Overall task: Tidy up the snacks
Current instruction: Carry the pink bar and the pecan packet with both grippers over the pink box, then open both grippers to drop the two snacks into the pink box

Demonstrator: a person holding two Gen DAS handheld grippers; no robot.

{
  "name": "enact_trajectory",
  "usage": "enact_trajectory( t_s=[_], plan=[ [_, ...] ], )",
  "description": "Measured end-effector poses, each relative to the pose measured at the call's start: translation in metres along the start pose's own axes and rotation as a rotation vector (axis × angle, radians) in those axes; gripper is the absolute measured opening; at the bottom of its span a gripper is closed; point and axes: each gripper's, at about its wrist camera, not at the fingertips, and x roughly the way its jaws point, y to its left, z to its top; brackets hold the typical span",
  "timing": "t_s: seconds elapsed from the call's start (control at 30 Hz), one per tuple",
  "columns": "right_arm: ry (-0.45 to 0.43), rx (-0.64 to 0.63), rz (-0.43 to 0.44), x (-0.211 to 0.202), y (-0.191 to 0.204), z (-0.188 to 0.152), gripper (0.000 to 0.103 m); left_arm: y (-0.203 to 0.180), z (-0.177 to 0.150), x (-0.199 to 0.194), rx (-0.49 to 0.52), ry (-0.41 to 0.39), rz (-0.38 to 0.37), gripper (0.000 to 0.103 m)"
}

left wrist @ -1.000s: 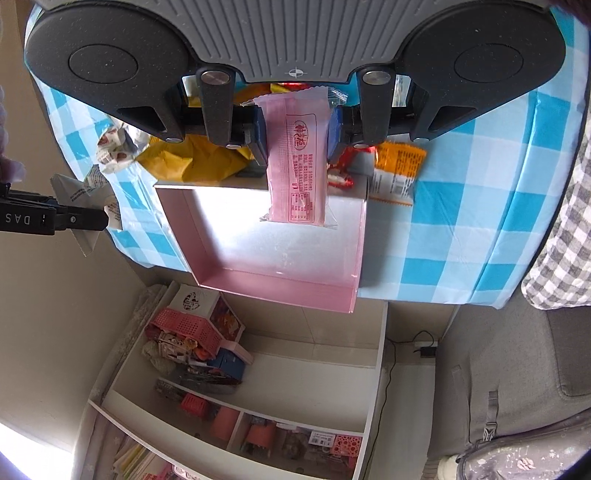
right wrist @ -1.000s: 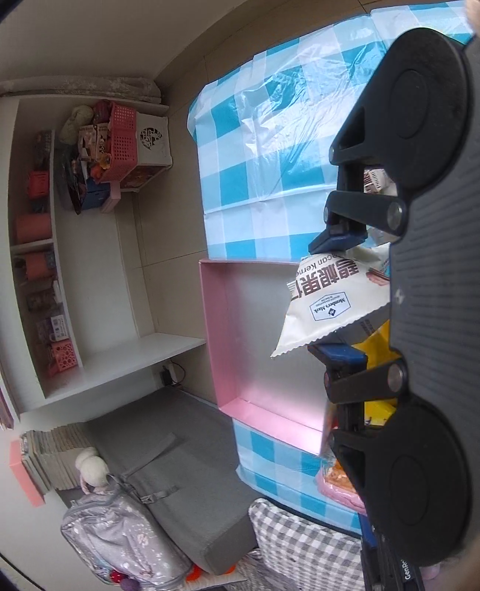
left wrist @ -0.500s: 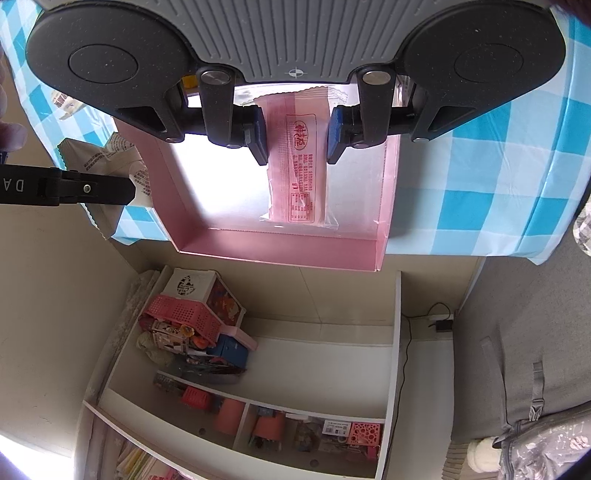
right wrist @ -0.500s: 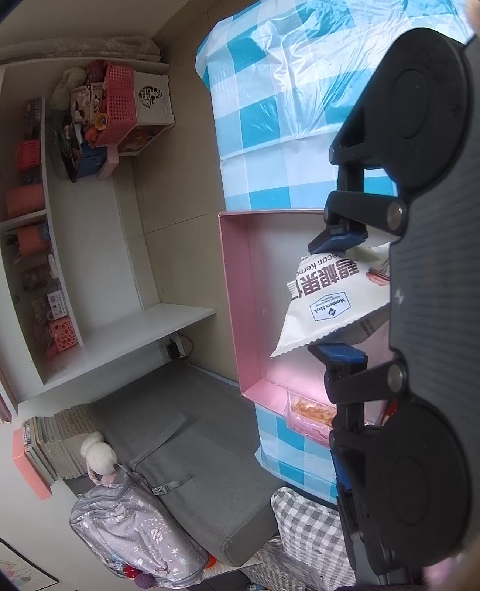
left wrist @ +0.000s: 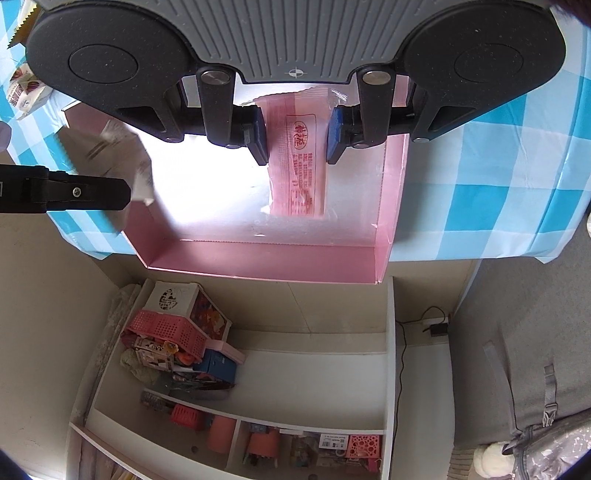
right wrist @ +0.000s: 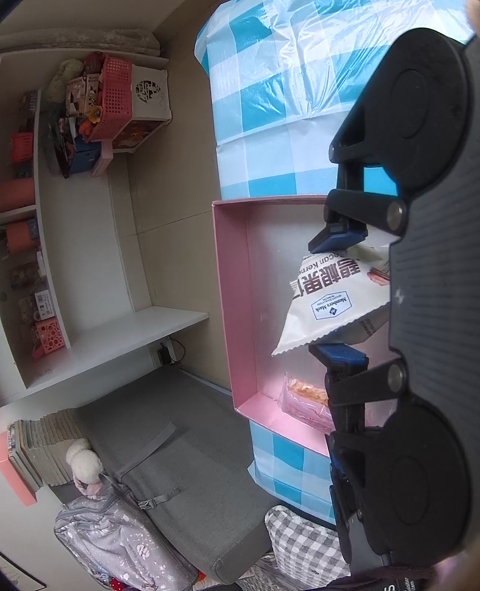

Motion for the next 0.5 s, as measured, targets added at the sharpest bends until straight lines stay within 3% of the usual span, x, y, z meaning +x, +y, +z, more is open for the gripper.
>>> enact_trajectory(
  t_s=[0.03, 0.07, 0.1, 0.13, 0.5],
  plan=[
    [-0.001, 0.005, -0.004, 0.000, 0.000, 0.001, 0.055, 0.001, 0.000, -0.001, -0.003, -0.005, -0.005, 0.039],
    [-0.006, 0.012, -0.006, -0.002, -0.001, 0.001, 0.068, 0.002, 0.000, 0.000, -0.011, -0.003, -0.013, 0.046],
    [-0.015, 0.016, -0.008, -0.003, -0.001, 0.001, 0.077, 0.003, 0.000, -0.001, -0.022, -0.004, -0.015, 0.065],
    [-0.023, 0.018, -0.012, -0.005, -0.001, 0.002, 0.079, 0.005, 0.000, -0.003, -0.031, -0.012, -0.014, 0.073],
    [-0.043, 0.003, -0.030, -0.031, 0.006, 0.003, 0.086, 0.011, -0.005, -0.035, -0.016, 0.001, -0.019, 0.084]
  ],
)
